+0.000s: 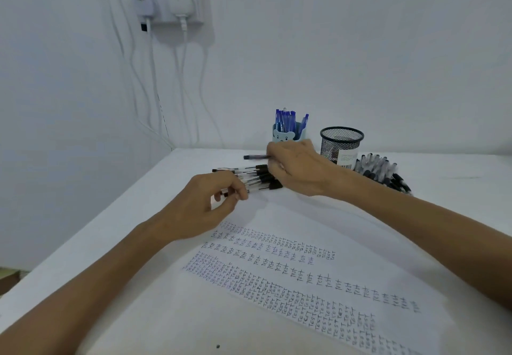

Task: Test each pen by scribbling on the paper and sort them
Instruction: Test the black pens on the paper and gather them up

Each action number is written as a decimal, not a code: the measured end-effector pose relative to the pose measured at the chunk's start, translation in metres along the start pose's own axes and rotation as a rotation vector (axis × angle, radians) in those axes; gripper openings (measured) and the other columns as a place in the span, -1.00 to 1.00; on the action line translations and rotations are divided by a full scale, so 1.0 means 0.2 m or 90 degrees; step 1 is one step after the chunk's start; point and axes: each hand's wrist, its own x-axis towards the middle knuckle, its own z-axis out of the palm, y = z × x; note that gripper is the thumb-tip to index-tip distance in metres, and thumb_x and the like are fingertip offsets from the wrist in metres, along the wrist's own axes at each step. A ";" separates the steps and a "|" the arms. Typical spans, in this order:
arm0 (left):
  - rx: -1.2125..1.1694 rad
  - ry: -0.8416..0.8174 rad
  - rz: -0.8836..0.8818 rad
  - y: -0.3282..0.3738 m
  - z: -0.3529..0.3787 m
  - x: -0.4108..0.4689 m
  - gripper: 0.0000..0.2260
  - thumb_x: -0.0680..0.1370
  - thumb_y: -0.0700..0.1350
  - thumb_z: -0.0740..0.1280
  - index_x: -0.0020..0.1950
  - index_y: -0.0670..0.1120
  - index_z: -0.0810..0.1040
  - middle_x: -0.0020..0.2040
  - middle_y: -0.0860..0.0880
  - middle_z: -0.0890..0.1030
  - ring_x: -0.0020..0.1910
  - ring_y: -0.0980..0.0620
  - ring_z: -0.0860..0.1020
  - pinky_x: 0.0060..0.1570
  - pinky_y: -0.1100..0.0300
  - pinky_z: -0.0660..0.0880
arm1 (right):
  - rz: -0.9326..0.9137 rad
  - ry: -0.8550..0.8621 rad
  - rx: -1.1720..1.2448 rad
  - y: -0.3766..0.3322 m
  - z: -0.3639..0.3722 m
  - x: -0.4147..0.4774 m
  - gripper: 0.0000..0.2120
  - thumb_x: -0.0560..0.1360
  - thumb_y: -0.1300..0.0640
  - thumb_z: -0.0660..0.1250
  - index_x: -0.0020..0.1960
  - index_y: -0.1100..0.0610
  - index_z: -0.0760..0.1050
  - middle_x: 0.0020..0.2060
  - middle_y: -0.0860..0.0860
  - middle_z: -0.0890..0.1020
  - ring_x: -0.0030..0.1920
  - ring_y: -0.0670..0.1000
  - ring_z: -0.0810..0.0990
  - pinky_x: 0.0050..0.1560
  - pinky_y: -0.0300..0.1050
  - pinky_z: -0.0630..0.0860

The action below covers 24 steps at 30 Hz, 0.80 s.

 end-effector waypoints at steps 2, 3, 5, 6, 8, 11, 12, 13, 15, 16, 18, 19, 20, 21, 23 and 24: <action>0.000 -0.042 0.016 0.01 0.00 0.00 -0.88 0.62 -0.18 0.36 0.10 0.01 0.63 0.02 0.18 0.64 0.01 0.03 0.61 -0.06 0.08 0.52 | 0.067 -0.005 0.080 -0.01 -0.03 -0.03 -0.43 0.60 -0.39 0.06 -0.23 0.10 0.32 -0.35 -0.05 0.42 -0.33 -0.02 0.38 -0.12 -0.07 0.34; -0.004 -0.071 0.016 0.02 0.00 0.00 -0.89 0.63 -0.13 0.37 0.13 0.02 0.62 0.05 0.17 0.64 0.06 0.03 0.61 -0.02 0.06 0.53 | 0.099 -0.008 0.141 -0.02 -0.03 -0.05 -0.35 0.54 -0.47 0.06 -0.28 0.12 0.30 -0.40 -0.04 0.39 -0.38 -0.05 0.34 -0.21 -0.12 0.31; -0.012 -0.138 0.015 0.04 0.01 -0.02 -0.84 0.64 -0.02 0.38 0.22 0.06 0.58 0.18 0.16 0.61 0.20 0.02 0.58 0.14 0.05 0.52 | 0.133 0.048 0.257 -0.01 -0.02 -0.08 -0.33 0.57 -0.39 0.15 -0.35 0.20 0.30 -0.47 -0.03 0.32 -0.46 -0.12 0.25 -0.33 -0.18 0.26; -0.012 -0.172 0.014 0.06 0.02 -0.02 -0.79 0.64 0.04 0.38 0.27 0.08 0.56 0.25 0.16 0.58 0.29 0.03 0.54 0.24 0.05 0.48 | 0.144 0.085 0.288 -0.01 -0.02 -0.10 -0.37 0.61 -0.29 0.19 -0.37 0.20 0.28 -0.50 -0.05 0.29 -0.48 -0.12 0.22 -0.36 -0.17 0.22; -0.005 -0.232 0.008 0.09 0.04 -0.03 -0.69 0.64 0.14 0.36 0.36 0.12 0.51 0.38 0.22 0.49 0.44 0.09 0.43 0.41 0.06 0.39 | 0.147 0.131 0.311 -0.02 -0.04 -0.14 -0.41 0.65 -0.21 0.20 -0.38 0.17 0.23 -0.51 -0.08 0.23 -0.48 -0.10 0.19 -0.37 -0.17 0.16; 0.019 -0.295 0.004 0.13 0.06 -0.04 -0.50 0.61 0.27 0.33 0.51 0.17 0.37 0.52 0.31 0.30 0.56 0.19 0.24 0.52 0.14 0.24 | 0.130 0.142 0.329 -0.02 -0.07 -0.18 -0.42 0.59 -0.28 0.27 -0.35 0.13 0.20 -0.47 -0.06 0.22 -0.43 -0.08 0.19 -0.37 -0.20 0.16; 0.029 -0.318 -0.003 0.14 0.07 -0.04 -0.43 0.59 0.30 0.33 0.56 0.18 0.31 0.55 0.33 0.24 0.58 0.23 0.18 0.54 0.18 0.18 | 0.137 0.142 0.327 -0.01 -0.07 -0.20 -0.43 0.58 -0.26 0.30 -0.35 0.11 0.19 -0.47 -0.06 0.23 -0.43 -0.07 0.20 -0.36 -0.19 0.19; 0.043 -0.340 -0.010 0.14 0.07 -0.05 -0.36 0.57 0.32 0.34 0.60 0.19 0.25 0.58 0.34 0.18 0.59 0.28 0.11 0.56 0.22 0.12 | 0.147 0.145 0.329 0.00 -0.07 -0.21 -0.44 0.60 -0.23 0.30 -0.35 0.11 0.20 -0.49 -0.07 0.26 -0.45 -0.07 0.23 -0.36 -0.17 0.24; 0.079 -0.375 -0.020 0.12 0.07 -0.05 -0.27 0.53 0.37 0.35 0.62 0.22 0.17 0.60 0.36 0.09 0.59 0.34 0.01 0.57 0.25 0.05 | 0.167 0.172 0.355 0.02 -0.07 -0.24 -0.47 0.67 -0.15 0.21 -0.36 0.15 0.33 -0.44 -0.05 0.49 -0.39 -0.05 0.48 -0.29 -0.07 0.41; 0.095 -0.385 -0.026 0.11 0.06 -0.05 -0.25 0.52 0.41 0.34 0.62 0.24 0.15 0.60 0.37 0.07 0.59 0.35 -0.01 0.58 0.23 0.04 | 0.182 0.191 0.369 0.01 -0.07 -0.26 -0.49 0.69 -0.12 0.16 -0.32 0.15 0.45 -0.32 -0.06 0.62 -0.22 -0.06 0.63 -0.18 -0.04 0.49; 0.109 -0.382 -0.039 0.09 0.04 -0.04 -0.24 0.50 0.45 0.32 0.61 0.27 0.14 0.60 0.38 0.06 0.59 0.34 -0.02 0.59 0.17 0.05 | 0.200 0.222 0.400 -0.01 -0.10 -0.29 -0.52 0.71 -0.09 0.12 -0.21 0.11 0.62 -0.31 -0.20 0.61 -0.15 -0.21 0.62 -0.07 -0.05 0.53; 0.110 -0.375 -0.045 0.08 0.03 -0.04 -0.25 0.49 0.46 0.31 0.60 0.27 0.15 0.59 0.38 0.08 0.59 0.33 -0.01 0.60 0.15 0.07 | 0.206 0.223 0.422 -0.02 -0.11 -0.31 -0.49 0.71 -0.13 0.11 -0.18 0.09 0.66 -0.44 -0.18 0.53 -0.31 -0.21 0.55 -0.10 0.00 0.57; 0.111 -0.369 -0.050 0.07 0.03 -0.04 -0.26 0.49 0.46 0.32 0.59 0.27 0.17 0.59 0.38 0.10 0.59 0.34 0.01 0.60 0.13 0.09 | 0.218 0.213 0.459 -0.02 -0.12 -0.33 -0.46 0.70 -0.18 0.09 -0.17 0.08 0.69 -0.52 -0.10 0.46 -0.41 -0.12 0.49 -0.19 0.07 0.61; 0.115 -0.365 -0.055 0.07 0.02 -0.04 -0.27 0.49 0.47 0.32 0.58 0.28 0.18 0.58 0.38 0.12 0.58 0.34 0.02 0.60 0.13 0.11 | 0.235 0.190 0.514 -0.03 -0.13 -0.34 -0.44 0.69 -0.21 0.08 -0.14 0.10 0.70 -0.52 0.03 0.47 -0.44 -0.03 0.49 -0.28 0.08 0.61; 0.132 -0.361 -0.067 0.06 0.01 -0.04 -0.27 0.48 0.49 0.30 0.57 0.28 0.18 0.56 0.38 0.14 0.57 0.36 0.04 0.59 0.12 0.14 | 0.265 0.123 0.653 -0.03 -0.14 -0.38 -0.46 0.67 -0.20 0.12 -0.04 0.17 0.71 -0.38 0.18 0.63 -0.40 0.09 0.58 -0.34 -0.02 0.61; 0.137 -0.358 -0.073 0.06 0.00 -0.04 -0.26 0.47 0.51 0.29 0.56 0.28 0.19 0.56 0.38 0.15 0.56 0.36 0.06 0.59 0.11 0.16 | 0.274 0.086 0.701 -0.03 -0.14 -0.41 -0.51 0.66 -0.16 0.18 0.00 0.21 0.69 -0.29 0.20 0.69 -0.34 0.12 0.61 -0.34 -0.05 0.61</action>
